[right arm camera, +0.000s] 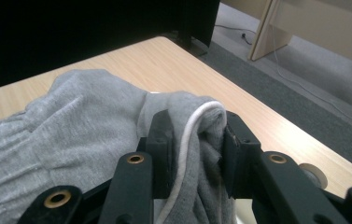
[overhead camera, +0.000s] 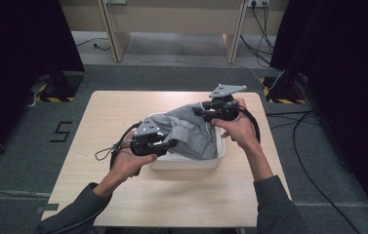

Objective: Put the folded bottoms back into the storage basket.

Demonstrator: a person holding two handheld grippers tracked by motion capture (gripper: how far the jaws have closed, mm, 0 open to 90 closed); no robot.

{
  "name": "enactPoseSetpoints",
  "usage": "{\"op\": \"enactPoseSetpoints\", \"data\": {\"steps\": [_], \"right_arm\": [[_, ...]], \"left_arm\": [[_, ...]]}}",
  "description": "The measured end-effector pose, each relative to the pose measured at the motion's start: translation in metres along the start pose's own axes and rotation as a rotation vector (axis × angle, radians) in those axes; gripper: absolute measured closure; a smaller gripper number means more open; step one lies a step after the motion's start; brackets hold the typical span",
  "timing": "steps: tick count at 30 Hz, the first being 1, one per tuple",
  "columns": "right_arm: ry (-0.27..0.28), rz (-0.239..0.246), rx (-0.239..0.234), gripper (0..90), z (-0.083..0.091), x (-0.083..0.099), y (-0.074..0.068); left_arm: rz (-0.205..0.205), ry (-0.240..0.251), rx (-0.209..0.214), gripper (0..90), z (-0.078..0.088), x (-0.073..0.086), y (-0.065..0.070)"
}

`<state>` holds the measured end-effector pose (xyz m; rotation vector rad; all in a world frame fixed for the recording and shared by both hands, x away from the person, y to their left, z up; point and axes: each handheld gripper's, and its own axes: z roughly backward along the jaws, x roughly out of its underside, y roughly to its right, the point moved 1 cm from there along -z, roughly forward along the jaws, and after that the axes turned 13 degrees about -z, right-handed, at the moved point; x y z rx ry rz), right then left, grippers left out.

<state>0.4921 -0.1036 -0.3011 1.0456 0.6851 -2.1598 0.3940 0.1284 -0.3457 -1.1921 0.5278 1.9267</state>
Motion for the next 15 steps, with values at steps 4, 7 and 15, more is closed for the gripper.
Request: {"op": "enactPoseSetpoints", "data": {"steps": [4, 7, 15], "right_arm": [[-0.029, -0.012, 0.009, 68.5, -0.014, 0.003, 0.008], [-0.043, -0.023, 0.014, 68.5, -0.024, 0.005, 0.014], [-0.084, -0.048, 0.006, 68.4, -0.053, 0.021, 0.023]], "left_arm": [[0.023, -0.024, -0.004, 72.7, -0.01, 0.006, -0.007], [0.03, -0.05, -0.015, 72.7, -0.017, 0.011, -0.013], [0.064, -0.105, -0.014, 72.4, -0.029, 0.028, -0.02]]}}
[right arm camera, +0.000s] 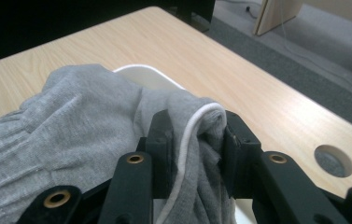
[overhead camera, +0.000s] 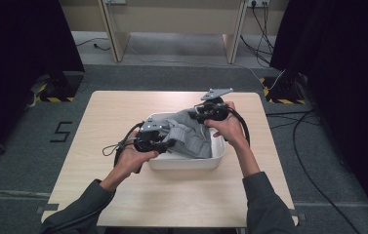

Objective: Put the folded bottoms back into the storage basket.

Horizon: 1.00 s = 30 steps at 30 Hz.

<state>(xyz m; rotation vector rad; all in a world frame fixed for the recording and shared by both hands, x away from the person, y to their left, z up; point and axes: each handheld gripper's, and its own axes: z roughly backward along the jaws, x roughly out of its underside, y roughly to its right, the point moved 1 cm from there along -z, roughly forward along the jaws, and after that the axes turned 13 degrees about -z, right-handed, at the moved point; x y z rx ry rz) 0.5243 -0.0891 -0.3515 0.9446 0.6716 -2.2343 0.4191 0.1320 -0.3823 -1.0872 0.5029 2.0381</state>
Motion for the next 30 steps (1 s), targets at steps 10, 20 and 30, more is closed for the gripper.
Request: {"op": "enactPoseSetpoints", "data": {"steps": [10, 20, 30], "right_arm": [[-0.035, -0.028, -0.004, 68.3, -0.015, 0.015, 0.006], [-0.07, -0.059, 0.01, 68.2, -0.027, 0.029, 0.014], [-0.114, -0.105, 0.027, 66.2, -0.039, 0.039, 0.02]], "left_arm": [[0.008, -0.049, 0.014, 72.0, -0.01, 0.01, -0.001], [0.013, -0.103, 0.027, 71.5, -0.016, 0.019, -0.004], [0.025, -0.127, 0.026, 70.7, -0.016, 0.026, -0.008]]}}
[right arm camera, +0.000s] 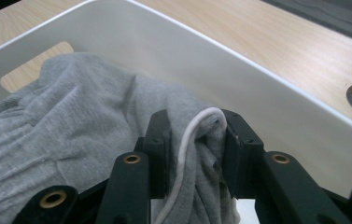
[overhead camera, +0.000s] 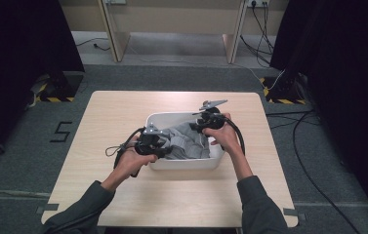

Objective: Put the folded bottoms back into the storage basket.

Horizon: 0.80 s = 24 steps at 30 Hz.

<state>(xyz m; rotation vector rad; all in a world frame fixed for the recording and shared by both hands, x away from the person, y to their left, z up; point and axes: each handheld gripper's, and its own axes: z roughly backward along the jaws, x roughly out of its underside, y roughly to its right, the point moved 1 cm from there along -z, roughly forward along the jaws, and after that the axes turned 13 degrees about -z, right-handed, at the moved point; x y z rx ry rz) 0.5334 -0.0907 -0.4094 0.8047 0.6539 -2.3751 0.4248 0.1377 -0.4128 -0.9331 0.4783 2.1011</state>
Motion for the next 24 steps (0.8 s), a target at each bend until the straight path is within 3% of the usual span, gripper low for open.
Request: {"op": "enactPoseSetpoints", "data": {"steps": [3, 6, 8, 11, 16, 19, 24], "right_arm": [[-0.021, -0.006, -0.01, 63.9, -0.002, 0.0, -0.002], [-0.028, -0.002, 0.012, 61.9, -0.004, 0.001, -0.003], [-0.041, -0.01, 0.023, 54.6, -0.005, 0.0, -0.006], [-0.067, 0.056, 0.086, 52.3, -0.003, -0.001, -0.011], [-0.067, 0.076, 0.108, 48.8, 0.001, -0.002, -0.016], [-0.069, 0.091, 0.148, 46.2, 0.003, -0.002, -0.018], [-0.044, 0.114, 0.141, 43.7, 0.012, 0.001, -0.025]], "left_arm": [[0.005, -0.001, -0.002, 70.4, 0.0, 0.001, -0.001], [0.008, -0.006, -0.003, 69.6, -0.001, 0.002, -0.001], [0.015, -0.004, -0.003, 68.7, 0.0, 0.003, -0.003], [0.026, 0.012, -0.016, 67.0, 0.003, 0.002, -0.006], [0.033, 0.056, -0.041, 64.6, 0.013, -0.004, -0.007], [0.028, 0.078, -0.043, 62.4, 0.017, -0.005, -0.006], [0.027, 0.095, -0.021, 53.8, 0.024, -0.001, 0.0]]}}
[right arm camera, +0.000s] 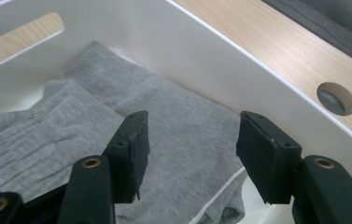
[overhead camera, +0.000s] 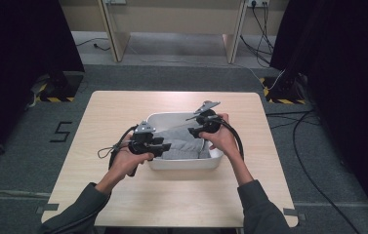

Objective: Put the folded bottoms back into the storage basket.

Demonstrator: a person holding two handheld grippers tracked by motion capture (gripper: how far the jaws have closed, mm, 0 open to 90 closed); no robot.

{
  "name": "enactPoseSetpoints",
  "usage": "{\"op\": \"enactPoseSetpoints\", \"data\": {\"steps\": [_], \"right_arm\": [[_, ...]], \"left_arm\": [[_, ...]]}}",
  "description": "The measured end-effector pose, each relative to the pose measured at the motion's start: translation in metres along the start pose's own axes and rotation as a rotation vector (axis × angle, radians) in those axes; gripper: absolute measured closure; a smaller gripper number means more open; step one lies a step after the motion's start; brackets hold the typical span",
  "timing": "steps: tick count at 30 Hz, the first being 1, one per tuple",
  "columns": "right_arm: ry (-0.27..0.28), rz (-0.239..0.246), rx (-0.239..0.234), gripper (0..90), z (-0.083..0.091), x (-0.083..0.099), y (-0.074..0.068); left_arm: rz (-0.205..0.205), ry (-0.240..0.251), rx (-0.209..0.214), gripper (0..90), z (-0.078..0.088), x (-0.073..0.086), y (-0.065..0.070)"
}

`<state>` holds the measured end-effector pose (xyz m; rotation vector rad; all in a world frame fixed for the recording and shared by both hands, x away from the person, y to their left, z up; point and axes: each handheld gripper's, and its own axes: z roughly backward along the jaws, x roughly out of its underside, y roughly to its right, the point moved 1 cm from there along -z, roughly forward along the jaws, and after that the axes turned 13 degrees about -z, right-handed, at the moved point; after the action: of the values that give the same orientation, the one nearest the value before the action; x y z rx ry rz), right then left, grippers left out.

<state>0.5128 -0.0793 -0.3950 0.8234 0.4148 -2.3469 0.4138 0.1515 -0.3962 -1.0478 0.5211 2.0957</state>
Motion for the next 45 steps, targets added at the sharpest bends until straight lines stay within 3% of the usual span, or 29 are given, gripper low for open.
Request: {"op": "enactPoseSetpoints", "data": {"steps": [5, 12, 15, 23, 35, 45], "right_arm": [[0.02, 0.009, -0.013, 41.7, 0.008, 0.001, -0.005], [0.058, -0.008, -0.043, 39.0, 0.02, 0.003, -0.012], [0.065, -0.015, -0.052, 38.5, 0.023, 0.006, -0.014], [0.091, 0.02, -0.076, 38.3, 0.033, 0.017, -0.023], [0.112, 0.032, -0.1, 38.4, 0.041, 0.027, -0.033], [0.135, 0.038, -0.115, 38.4, 0.05, 0.034, -0.04]], "left_arm": [[0.027, 0.018, 0.013, 43.4, 0.012, 0.002, 0.001], [0.027, 0.05, 0.02, 36.7, 0.03, 0.003, 0.005], [0.014, 0.056, 0.027, 36.3, 0.035, 0.003, 0.007], [-0.008, 0.067, 0.052, 34.7, 0.049, 0.012, 0.017], [-0.008, 0.093, 0.065, 34.0, 0.066, 0.026, 0.026], [0.008, 0.097, 0.05, 33.7, 0.075, 0.046, 0.028]]}}
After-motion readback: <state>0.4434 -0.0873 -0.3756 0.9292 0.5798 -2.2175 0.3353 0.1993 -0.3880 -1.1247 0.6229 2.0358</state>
